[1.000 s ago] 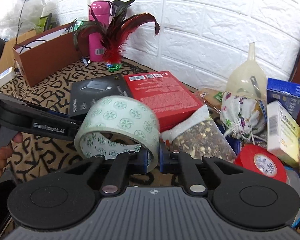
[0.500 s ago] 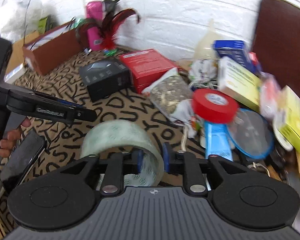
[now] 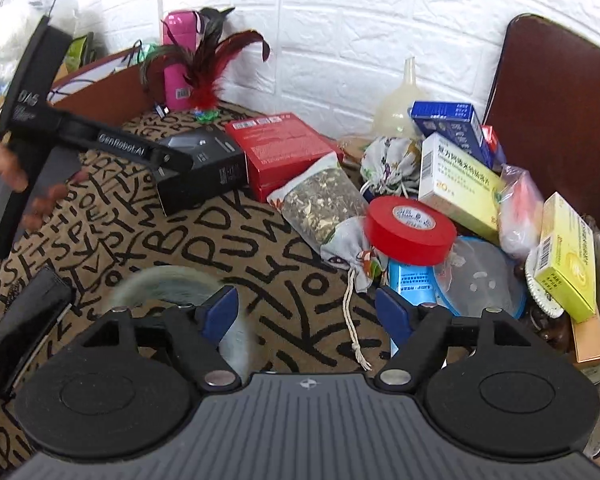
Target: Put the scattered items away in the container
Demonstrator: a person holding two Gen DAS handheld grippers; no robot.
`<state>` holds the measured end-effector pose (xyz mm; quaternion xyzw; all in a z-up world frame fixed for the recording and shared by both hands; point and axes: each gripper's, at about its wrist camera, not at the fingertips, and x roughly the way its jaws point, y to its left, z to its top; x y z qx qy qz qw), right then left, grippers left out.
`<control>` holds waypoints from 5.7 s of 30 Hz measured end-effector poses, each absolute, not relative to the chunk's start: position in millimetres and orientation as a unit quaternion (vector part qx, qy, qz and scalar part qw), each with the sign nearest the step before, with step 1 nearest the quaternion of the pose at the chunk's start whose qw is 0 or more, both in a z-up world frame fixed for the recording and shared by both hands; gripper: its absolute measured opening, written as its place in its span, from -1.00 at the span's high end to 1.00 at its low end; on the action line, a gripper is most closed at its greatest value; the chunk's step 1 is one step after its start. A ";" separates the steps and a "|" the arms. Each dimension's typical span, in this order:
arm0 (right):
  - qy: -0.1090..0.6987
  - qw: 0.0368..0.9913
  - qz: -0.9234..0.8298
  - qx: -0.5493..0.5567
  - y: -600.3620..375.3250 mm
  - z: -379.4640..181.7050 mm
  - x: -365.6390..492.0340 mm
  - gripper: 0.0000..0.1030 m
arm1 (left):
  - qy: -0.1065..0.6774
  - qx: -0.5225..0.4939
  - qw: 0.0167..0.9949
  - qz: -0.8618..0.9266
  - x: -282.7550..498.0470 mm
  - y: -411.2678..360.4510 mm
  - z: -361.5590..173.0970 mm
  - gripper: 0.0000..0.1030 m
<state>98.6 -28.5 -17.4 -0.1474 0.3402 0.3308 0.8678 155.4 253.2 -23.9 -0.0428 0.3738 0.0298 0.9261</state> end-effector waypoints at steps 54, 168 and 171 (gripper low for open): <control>0.361 0.815 0.433 -0.134 -0.6 -14.2 87.1 -0.52 | 0.432 -0.138 0.890 -0.042 86.8 249.0 -28.7 -1.00; 0.302 0.940 0.155 0.042 -387.6 15.6 192.5 -0.97 | 0.411 -0.070 0.864 -0.284 253.5 -235.5 26.6 -1.00; 0.279 0.946 0.160 0.027 -381.6 29.0 173.9 -0.98 | 0.411 -0.095 0.863 -0.279 239.7 -221.4 33.0 -1.00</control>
